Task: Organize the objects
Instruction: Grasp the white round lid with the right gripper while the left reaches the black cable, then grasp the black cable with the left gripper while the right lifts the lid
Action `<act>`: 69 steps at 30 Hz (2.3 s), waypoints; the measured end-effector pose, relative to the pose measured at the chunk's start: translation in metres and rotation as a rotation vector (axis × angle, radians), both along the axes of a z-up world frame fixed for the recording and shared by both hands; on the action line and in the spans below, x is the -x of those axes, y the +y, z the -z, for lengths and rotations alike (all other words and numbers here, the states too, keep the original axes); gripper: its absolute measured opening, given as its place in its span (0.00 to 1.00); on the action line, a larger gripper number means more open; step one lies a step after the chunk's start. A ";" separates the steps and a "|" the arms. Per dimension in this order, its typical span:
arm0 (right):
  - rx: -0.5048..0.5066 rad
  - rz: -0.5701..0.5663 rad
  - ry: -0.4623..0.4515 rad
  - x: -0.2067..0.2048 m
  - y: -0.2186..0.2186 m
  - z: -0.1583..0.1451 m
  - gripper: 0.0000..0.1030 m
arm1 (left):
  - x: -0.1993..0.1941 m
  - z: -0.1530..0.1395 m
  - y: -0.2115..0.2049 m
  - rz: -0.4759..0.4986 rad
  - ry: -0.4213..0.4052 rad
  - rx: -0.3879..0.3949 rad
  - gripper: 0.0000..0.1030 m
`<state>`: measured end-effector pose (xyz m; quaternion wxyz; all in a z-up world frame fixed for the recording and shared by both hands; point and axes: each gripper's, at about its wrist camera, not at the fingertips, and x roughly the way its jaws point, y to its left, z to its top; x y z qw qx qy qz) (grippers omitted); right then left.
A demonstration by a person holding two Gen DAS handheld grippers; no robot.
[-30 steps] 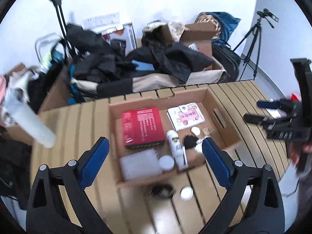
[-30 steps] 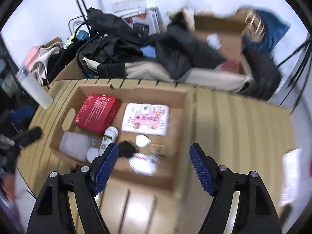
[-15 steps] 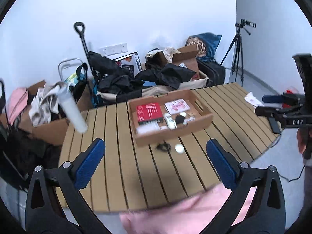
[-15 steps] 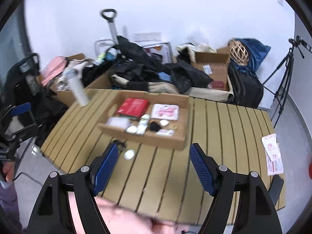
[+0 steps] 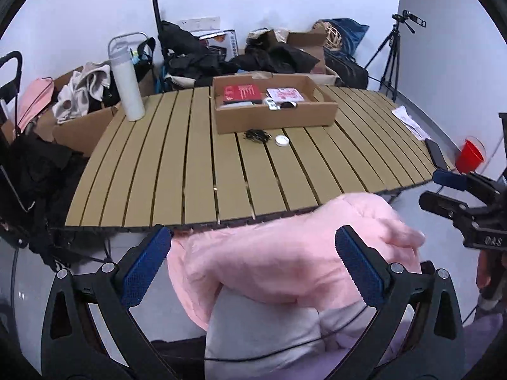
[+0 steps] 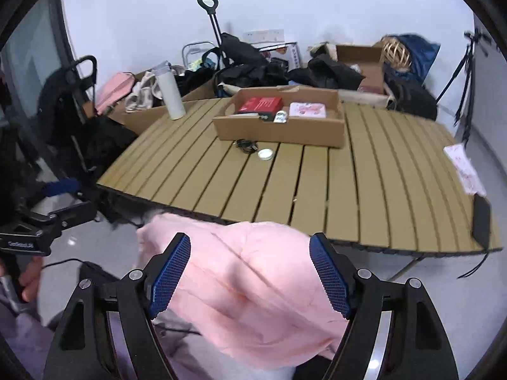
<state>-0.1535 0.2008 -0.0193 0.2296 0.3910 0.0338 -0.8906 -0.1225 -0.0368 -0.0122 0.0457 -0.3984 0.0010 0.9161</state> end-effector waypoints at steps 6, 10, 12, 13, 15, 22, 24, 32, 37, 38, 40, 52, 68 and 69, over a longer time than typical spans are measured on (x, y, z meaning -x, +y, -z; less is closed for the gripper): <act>0.022 -0.038 0.012 0.010 -0.009 0.018 0.78 | 0.019 0.029 -0.008 0.009 -0.018 -0.052 1.00; -0.026 -0.090 0.086 0.046 -0.020 0.028 0.76 | 0.056 0.044 -0.014 0.007 0.014 -0.028 1.00; -0.068 -0.120 0.120 0.072 -0.030 0.036 0.76 | 0.075 0.049 -0.019 0.001 0.012 -0.045 1.00; -0.090 -0.148 0.116 0.097 -0.038 0.047 0.75 | 0.089 0.053 -0.022 -0.002 0.009 -0.061 1.00; -0.119 -0.172 0.086 0.137 -0.052 0.064 0.70 | 0.110 0.060 -0.026 -0.007 0.000 -0.075 1.00; -0.180 -0.198 0.001 0.240 -0.103 0.125 0.56 | 0.194 0.090 -0.032 -0.021 -0.048 -0.154 1.00; -0.200 -0.197 -0.014 0.256 -0.114 0.138 0.44 | 0.215 0.099 -0.031 -0.031 -0.060 -0.187 0.98; -0.179 -0.147 -0.019 0.260 -0.089 0.143 0.30 | 0.292 0.131 0.001 -0.038 -0.107 -0.193 0.95; -0.076 -0.054 -0.009 0.246 -0.049 0.124 0.30 | 0.308 0.150 0.025 -0.051 -0.146 -0.125 0.82; -0.050 -0.038 -0.006 0.242 -0.041 0.118 0.30 | 0.307 0.156 0.029 -0.049 -0.163 -0.113 0.72; -0.028 -0.044 -0.017 0.237 -0.035 0.111 0.30 | 0.298 0.158 0.035 -0.057 -0.124 -0.043 0.53; -0.082 -0.108 0.080 0.144 -0.026 0.051 0.30 | 0.144 0.053 0.023 0.075 -0.028 -0.211 0.40; -0.060 -0.035 0.196 -0.018 0.027 -0.005 0.30 | -0.005 -0.041 0.030 0.105 0.164 -0.205 0.40; -0.054 -0.034 0.197 -0.018 0.028 -0.006 0.30 | -0.006 -0.041 0.032 0.112 0.166 -0.205 0.40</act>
